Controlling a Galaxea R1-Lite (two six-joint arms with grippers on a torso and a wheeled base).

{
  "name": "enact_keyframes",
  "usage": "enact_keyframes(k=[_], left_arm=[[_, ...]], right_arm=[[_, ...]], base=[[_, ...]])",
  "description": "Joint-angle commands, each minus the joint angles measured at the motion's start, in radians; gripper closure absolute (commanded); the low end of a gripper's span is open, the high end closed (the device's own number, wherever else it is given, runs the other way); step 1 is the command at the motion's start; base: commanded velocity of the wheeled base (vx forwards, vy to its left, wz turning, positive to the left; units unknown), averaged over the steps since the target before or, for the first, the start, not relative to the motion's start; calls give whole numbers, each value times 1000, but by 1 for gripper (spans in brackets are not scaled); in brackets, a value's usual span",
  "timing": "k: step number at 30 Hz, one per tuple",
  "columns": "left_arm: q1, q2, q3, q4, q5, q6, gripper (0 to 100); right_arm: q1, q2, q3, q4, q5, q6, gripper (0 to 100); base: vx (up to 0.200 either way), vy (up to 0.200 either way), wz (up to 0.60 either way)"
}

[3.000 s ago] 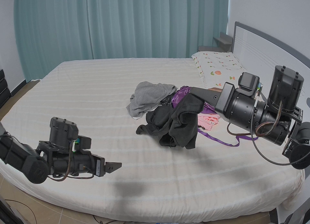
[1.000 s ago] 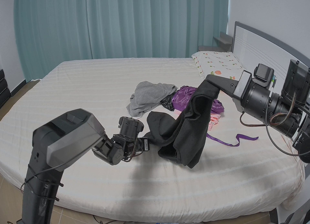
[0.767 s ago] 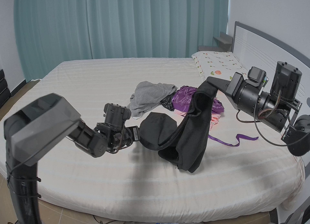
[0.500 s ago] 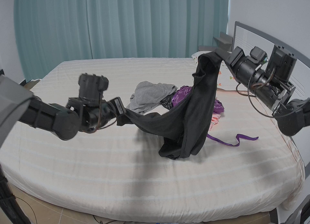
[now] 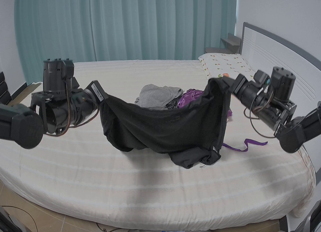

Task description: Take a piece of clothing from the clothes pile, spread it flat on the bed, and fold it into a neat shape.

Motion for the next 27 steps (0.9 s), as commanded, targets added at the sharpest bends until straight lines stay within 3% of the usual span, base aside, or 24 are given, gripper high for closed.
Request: enact_keyframes(k=[1, 10, 22, 27], left_arm=[[-21, -15, 234, -137, -95, -107, 100], [-39, 61, 352, -278, -86, -135, 100], [-36, 59, 449, -282, -98, -181, 100], [-38, 64, 449, -282, -97, -181, 100]], right_arm=[[36, 43, 241, -11, 18, 46, 100], [53, 150, 302, -162, -6, 63, 100], [57, 147, 334, -172, -6, 61, 100], [56, 136, 336, -174, -6, 61, 100]], base=[[0, 0, 0], [0, 0, 0], [0, 0, 0], [-200, 200, 0]])
